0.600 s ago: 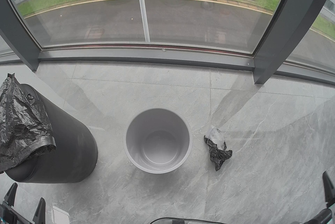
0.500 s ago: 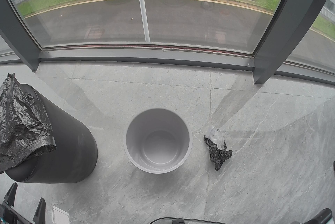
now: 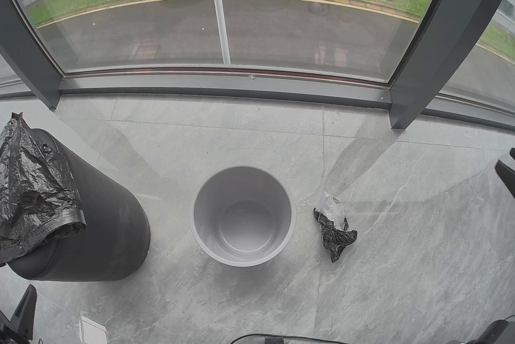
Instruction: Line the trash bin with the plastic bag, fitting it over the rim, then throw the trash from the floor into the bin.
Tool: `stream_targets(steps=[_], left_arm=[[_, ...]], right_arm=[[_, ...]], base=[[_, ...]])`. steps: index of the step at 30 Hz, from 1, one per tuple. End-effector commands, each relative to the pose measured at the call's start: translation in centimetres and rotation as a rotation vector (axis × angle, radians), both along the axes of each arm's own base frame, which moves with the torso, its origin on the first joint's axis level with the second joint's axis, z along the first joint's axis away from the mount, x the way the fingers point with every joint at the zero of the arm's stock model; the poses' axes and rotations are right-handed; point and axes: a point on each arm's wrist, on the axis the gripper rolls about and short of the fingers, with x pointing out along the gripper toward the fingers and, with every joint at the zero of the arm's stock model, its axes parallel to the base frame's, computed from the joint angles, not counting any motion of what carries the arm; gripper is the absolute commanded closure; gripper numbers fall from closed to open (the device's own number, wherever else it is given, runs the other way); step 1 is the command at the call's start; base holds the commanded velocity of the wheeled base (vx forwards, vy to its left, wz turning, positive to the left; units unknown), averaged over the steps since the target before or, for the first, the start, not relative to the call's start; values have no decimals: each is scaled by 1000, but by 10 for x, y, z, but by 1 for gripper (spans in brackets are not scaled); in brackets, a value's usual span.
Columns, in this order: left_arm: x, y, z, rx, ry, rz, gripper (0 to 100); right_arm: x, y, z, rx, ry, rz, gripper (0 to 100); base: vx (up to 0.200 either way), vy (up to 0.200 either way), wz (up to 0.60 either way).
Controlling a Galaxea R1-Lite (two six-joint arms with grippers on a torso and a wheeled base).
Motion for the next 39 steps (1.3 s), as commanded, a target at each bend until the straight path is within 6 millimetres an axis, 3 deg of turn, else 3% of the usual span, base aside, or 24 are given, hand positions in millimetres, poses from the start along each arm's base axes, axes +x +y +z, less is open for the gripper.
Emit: stream_targets(steps=[1, 8, 10, 15, 27, 33, 39], left_arm=[[31, -3, 9, 359, 188, -165, 0], [68, -9, 16, 648, 258, -242, 0], [87, -10, 18, 796, 251, -212, 0], [104, -10, 21, 1044, 235, -116, 0], [119, -10, 9, 1132, 326, -117, 0], [148, -4, 9, 1114, 377, -24, 0], [159, -3, 7, 1113, 385, -14, 0]], right_arm=[[61, 38, -2, -2, 118, 189, 0], [69, 40, -8, 11, 99, 180, 0], [69, 39, -7, 13, 97, 174, 0], [69, 39, -8, 13, 100, 173, 0], [74, 40, -12, 9, 124, 166, 0], [74, 40, -12, 9, 123, 167, 0], [74, 40, -12, 10, 127, 167, 0]], base=[[0, 0, 0], [0, 0, 0], [0, 0, 0], [0, 0, 0], [0, 0, 0], [0, 0, 0], [0, 0, 0]])
